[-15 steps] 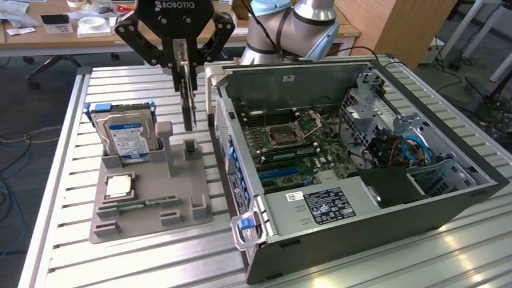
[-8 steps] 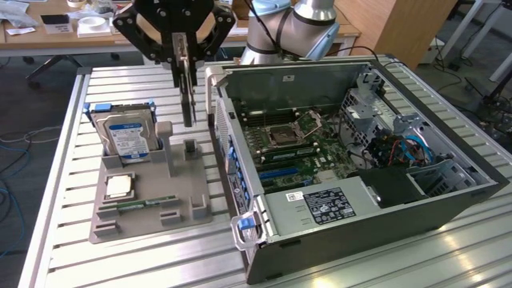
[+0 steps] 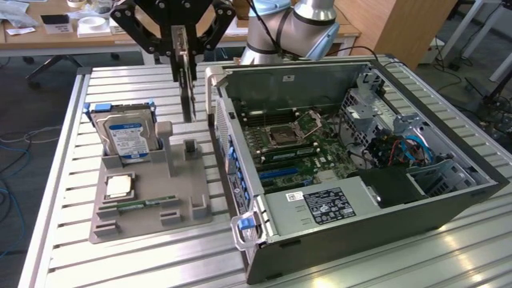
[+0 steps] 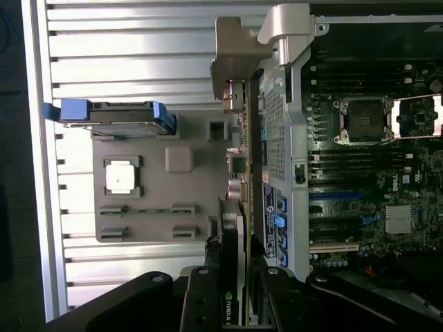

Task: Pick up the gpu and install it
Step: 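Pick up the gpu and move the gpu toward the slot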

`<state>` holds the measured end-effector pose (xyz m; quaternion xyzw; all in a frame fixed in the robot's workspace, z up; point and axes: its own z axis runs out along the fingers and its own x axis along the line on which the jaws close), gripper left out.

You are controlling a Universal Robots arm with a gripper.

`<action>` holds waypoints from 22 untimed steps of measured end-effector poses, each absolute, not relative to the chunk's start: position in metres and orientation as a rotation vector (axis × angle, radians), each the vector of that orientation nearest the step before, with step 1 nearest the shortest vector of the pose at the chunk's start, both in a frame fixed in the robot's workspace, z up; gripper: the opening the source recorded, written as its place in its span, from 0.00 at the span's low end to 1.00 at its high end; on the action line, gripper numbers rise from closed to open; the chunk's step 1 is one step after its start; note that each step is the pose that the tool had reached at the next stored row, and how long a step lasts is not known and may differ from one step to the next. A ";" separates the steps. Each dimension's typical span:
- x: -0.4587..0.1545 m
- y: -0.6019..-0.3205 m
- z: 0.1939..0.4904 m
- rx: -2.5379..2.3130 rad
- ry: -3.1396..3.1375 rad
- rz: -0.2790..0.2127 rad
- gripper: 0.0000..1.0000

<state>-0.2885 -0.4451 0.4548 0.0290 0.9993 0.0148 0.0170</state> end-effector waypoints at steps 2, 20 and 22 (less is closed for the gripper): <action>-0.289 -0.445 0.457 0.090 3.106 0.046 0.27; -0.289 -0.445 0.474 0.090 3.106 0.046 0.27; -0.289 -0.445 0.476 0.090 3.106 0.046 0.27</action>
